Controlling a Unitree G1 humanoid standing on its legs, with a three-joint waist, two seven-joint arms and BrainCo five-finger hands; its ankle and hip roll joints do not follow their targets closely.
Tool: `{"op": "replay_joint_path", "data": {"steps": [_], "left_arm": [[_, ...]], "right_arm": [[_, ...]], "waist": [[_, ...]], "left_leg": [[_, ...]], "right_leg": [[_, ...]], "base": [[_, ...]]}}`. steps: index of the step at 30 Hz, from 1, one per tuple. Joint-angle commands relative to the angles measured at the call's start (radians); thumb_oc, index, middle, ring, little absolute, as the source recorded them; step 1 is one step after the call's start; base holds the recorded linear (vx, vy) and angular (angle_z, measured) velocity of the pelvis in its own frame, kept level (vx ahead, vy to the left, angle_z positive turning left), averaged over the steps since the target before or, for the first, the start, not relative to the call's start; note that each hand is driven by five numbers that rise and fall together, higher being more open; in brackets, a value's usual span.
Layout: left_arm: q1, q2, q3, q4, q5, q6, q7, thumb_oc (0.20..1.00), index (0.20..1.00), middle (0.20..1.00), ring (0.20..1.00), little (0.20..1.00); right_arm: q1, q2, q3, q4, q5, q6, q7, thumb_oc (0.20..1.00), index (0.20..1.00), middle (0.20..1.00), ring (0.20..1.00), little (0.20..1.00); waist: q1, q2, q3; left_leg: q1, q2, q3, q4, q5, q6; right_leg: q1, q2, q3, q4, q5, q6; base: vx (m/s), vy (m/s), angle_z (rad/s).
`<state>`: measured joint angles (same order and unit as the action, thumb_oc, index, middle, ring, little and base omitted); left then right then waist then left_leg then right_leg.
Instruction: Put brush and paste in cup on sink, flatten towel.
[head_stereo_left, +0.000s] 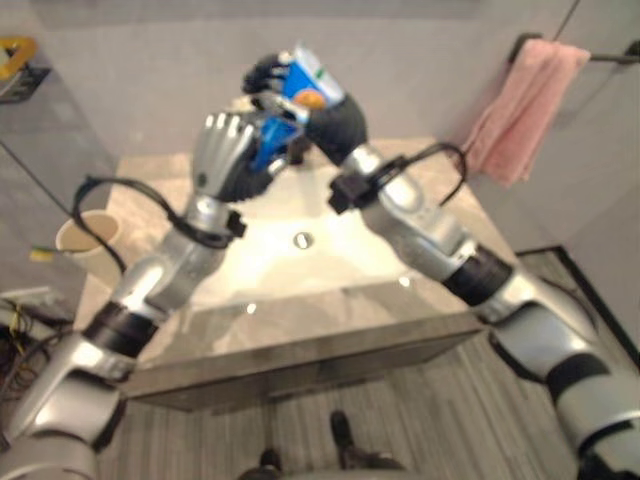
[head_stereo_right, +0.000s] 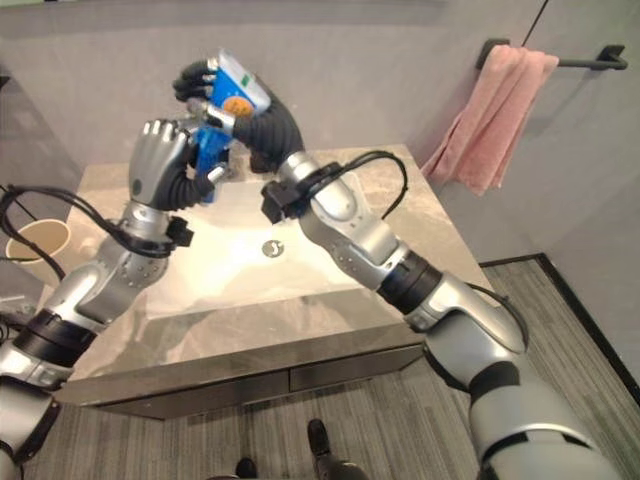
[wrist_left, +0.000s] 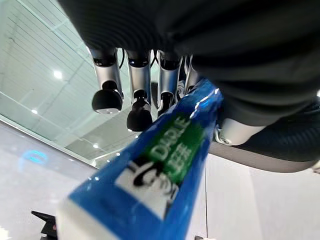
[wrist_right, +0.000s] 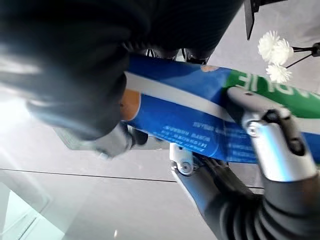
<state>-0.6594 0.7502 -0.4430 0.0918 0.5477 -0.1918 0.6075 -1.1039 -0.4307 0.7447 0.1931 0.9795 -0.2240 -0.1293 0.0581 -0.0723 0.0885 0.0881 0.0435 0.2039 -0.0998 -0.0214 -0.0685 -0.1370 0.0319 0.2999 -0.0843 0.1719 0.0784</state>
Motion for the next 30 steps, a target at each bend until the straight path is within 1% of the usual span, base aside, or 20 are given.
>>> {"op": "replay_joint_path", "data": {"steps": [1, 9, 11, 12, 13, 14, 15, 16, 17, 19, 20, 21, 22, 23, 25, 26, 30], "left_arm": [[-0.134, -0.017, 0.005, -0.018, -0.041, -0.002, 0.064, 0.2, 0.2, 0.2, 0.2, 0.2], [-0.104, -0.002, 0.07, -0.139, -0.046, -0.017, 0.079, 0.2, 0.2, 0.2, 0.2, 0.2], [-0.09, -0.002, 0.087, -0.161, -0.049, -0.02, 0.079, 0.2, 0.2, 0.2, 0.2, 0.2], [-0.086, -0.003, 0.091, -0.168, -0.051, -0.021, 0.08, 0.2, 0.2, 0.2, 0.2, 0.2], [-0.081, -0.005, 0.097, -0.171, -0.051, -0.019, 0.085, 0.2, 0.2, 0.2, 0.2, 0.2], [-0.074, -0.006, 0.102, -0.175, -0.054, -0.018, 0.084, 0.658, 0.658, 0.658, 0.658, 0.658], [-0.07, -0.008, 0.107, -0.175, -0.056, -0.017, 0.087, 0.658, 0.658, 0.658, 0.658, 0.658], [-0.068, -0.012, 0.11, -0.177, -0.056, -0.016, 0.091, 1.0, 1.0, 1.0, 1.0, 1.0], [-0.065, -0.016, 0.119, -0.176, -0.055, -0.012, 0.097, 1.0, 1.0, 1.0, 1.0, 1.0], [-0.056, -0.019, 0.129, -0.183, -0.055, -0.011, 0.1, 1.0, 1.0, 1.0, 1.0, 1.0], [-0.05, -0.019, 0.135, -0.188, -0.056, -0.009, 0.102, 1.0, 1.0, 1.0, 1.0, 1.0], [-0.046, -0.019, 0.14, -0.192, -0.057, -0.01, 0.103, 1.0, 1.0, 1.0, 1.0, 1.0], [-0.042, -0.021, 0.143, -0.194, -0.059, -0.011, 0.103, 1.0, 1.0, 1.0, 1.0, 1.0], [-0.036, -0.024, 0.148, -0.195, -0.062, -0.011, 0.106, 1.0, 1.0, 1.0, 1.0, 1.0], [-0.026, -0.026, 0.157, -0.203, -0.062, -0.013, 0.107, 1.0, 1.0, 1.0, 1.0, 1.0], [-0.021, -0.026, 0.162, -0.206, -0.063, -0.013, 0.109, 1.0, 1.0, 1.0, 1.0, 1.0], [-0.007, -0.027, 0.181, -0.214, -0.066, -0.009, 0.121, 1.0, 1.0, 1.0, 1.0, 1.0]], "right_arm": [[-0.011, 0.031, -0.094, -0.002, -0.035, -0.051, -0.001, 0.2, 0.2, 0.2, 0.2, 0.2], [0.018, 0.033, -0.151, -0.013, -0.044, -0.072, -0.039, 0.2, 0.2, 0.2, 0.2, 0.2], [0.028, 0.03, -0.167, -0.023, -0.048, -0.078, -0.048, 0.2, 0.2, 0.2, 0.2, 0.2], [0.031, 0.029, -0.173, -0.026, -0.052, -0.079, -0.052, 0.2, 0.2, 0.2, 0.2, 0.2], [0.036, 0.03, -0.182, -0.03, -0.057, -0.082, -0.058, 0.2, 0.2, 0.2, 0.2, 0.2], [0.038, 0.03, -0.19, -0.031, -0.06, -0.083, -0.062, 0.2, 0.2, 0.2, 0.2, 0.2], [0.04, 0.03, -0.195, -0.033, -0.063, -0.087, -0.066, 0.2, 0.2, 0.2, 0.2, 0.2], [0.042, 0.032, -0.198, -0.036, -0.066, -0.089, -0.071, 0.2, 0.2, 0.2, 0.2, 0.2], [0.044, 0.031, -0.205, -0.043, -0.068, -0.092, -0.075, 0.2, 0.2, 0.2, 0.2, 0.2], [0.048, 0.03, -0.213, -0.052, -0.074, -0.092, -0.079, 0.2, 0.2, 0.2, 0.2, 0.2], [0.052, 0.028, -0.217, -0.056, -0.076, -0.095, -0.079, 0.2, 0.2, 0.2, 0.2, 0.2], [0.052, 0.028, -0.225, -0.06, -0.08, -0.097, -0.082, 0.2, 0.2, 0.2, 0.2, 0.2], [0.054, 0.028, -0.227, -0.06, -0.081, -0.098, -0.083, 0.2, 0.2, 0.2, 0.2, 0.2], [0.056, 0.031, -0.231, -0.063, -0.08, -0.102, -0.085, 0.2, 0.2, 0.2, 0.2, 0.2], [0.06, 0.035, -0.242, -0.065, -0.081, -0.107, -0.089, 0.2, 0.2, 0.2, 0.2, 0.2], [0.062, 0.036, -0.248, -0.064, -0.08, -0.11, -0.092, 0.2, 0.2, 0.2, 0.2, 0.2], [0.065, 0.046, -0.268, -0.062, -0.08, -0.121, -0.11, 0.2, 0.2, 0.2, 0.2, 0.2]], "waist": [[0.034, -0.018, -0.025], [0.04, -0.017, -0.024], [0.042, -0.022, -0.022], [0.043, -0.017, -0.024], [0.043, -0.021, -0.021], [0.045, -0.018, -0.024], [0.046, -0.021, -0.022], [0.047, -0.018, -0.024], [0.047, -0.022, -0.022], [0.048, -0.021, -0.023], [0.048, -0.018, -0.025], [0.049, -0.021, -0.022], [0.05, -0.018, -0.025], [0.051, -0.022, -0.022], [0.054, -0.019, -0.023], [0.055, -0.023, -0.021], [0.059, -0.024, -0.022]], "left_leg": [[0.084, -0.013, -0.034, 0.013, -0.088, 0.009], [0.085, -0.013, -0.037, 0.013, -0.09, 0.01], [0.079, -0.015, -0.039, 0.013, -0.08, 0.008], [0.083, -0.012, -0.04, 0.013, -0.09, 0.01], [0.078, -0.014, -0.04, 0.013, -0.08, 0.008], [0.08, -0.012, -0.041, 0.013, -0.088, 0.009], [0.076, -0.014, -0.042, 0.013, -0.079, 0.007], [0.079, -0.011, -0.043, 0.013, -0.087, 0.009], [0.075, -0.012, -0.044, 0.013, -0.078, 0.007], [0.076, -0.012, -0.047, 0.013, -0.078, 0.008], [0.079, -0.01, -0.049, 0.013, -0.087, 0.01], [0.074, -0.011, -0.049, 0.013, -0.078, 0.008], [0.076, -0.009, -0.051, 0.013, -0.086, 0.01], [0.071, -0.012, -0.052, 0.013, -0.076, 0.008], [0.072, -0.009, -0.057, 0.013, -0.084, 0.01], [0.067, -0.012, -0.058, 0.013, -0.074, 0.009], [0.06, -0.012, -0.066, 0.013, -0.072, 0.01]], "right_leg": [[-0.035, -0.103, -0.034, 0.031, -0.01, 0.108], [-0.033, -0.103, -0.036, 0.03, -0.012, 0.106], [-0.039, -0.105, -0.036, 0.033, -0.004, 0.104], [-0.033, -0.104, -0.039, 0.03, -0.012, 0.105], [-0.038, -0.106, -0.037, 0.034, -0.004, 0.104], [-0.033, -0.105, -0.04, 0.03, -0.011, 0.105], [-0.037, -0.106, -0.038, 0.033, -0.004, 0.103], [-0.032, -0.106, -0.043, 0.03, -0.012, 0.104], [-0.036, -0.107, -0.041, 0.032, -0.005, 0.102], [-0.034, -0.108, -0.044, 0.032, -0.005, 0.101], [-0.029, -0.107, -0.048, 0.028, -0.012, 0.101], [-0.033, -0.108, -0.047, 0.032, -0.005, 0.1], [-0.028, -0.108, -0.05, 0.029, -0.013, 0.1], [-0.033, -0.11, -0.049, 0.032, -0.005, 0.099], [-0.028, -0.109, -0.055, 0.029, -0.013, 0.099], [-0.033, -0.111, -0.054, 0.033, -0.005, 0.098], [-0.034, -0.115, -0.062, 0.033, -0.006, 0.095]], "base": [[0.0, 0.0, 0.0], [0.0, 0.0, 0.0], [-0.01, -0.016, 0.01], [-0.03, -0.032, 0.03], [0.03, 0.0, 0.04], [-0.04, -0.033, 0.05], [0.03, 0.0, 0.03], [-0.03, -0.033, 0.02], [0.0, 0.0, 0.0], [0.02, 0.004, 0.01], [0.0, 0.0, 0.0], [0.03, 0.003, 0.03], [-0.04, -0.029, 0.05], [-0.01, -0.013, 0.05], [-0.01, -0.015, 0.04], [-0.01, -0.014, 0.04], [-0.01, -0.009, 0.05]]}}
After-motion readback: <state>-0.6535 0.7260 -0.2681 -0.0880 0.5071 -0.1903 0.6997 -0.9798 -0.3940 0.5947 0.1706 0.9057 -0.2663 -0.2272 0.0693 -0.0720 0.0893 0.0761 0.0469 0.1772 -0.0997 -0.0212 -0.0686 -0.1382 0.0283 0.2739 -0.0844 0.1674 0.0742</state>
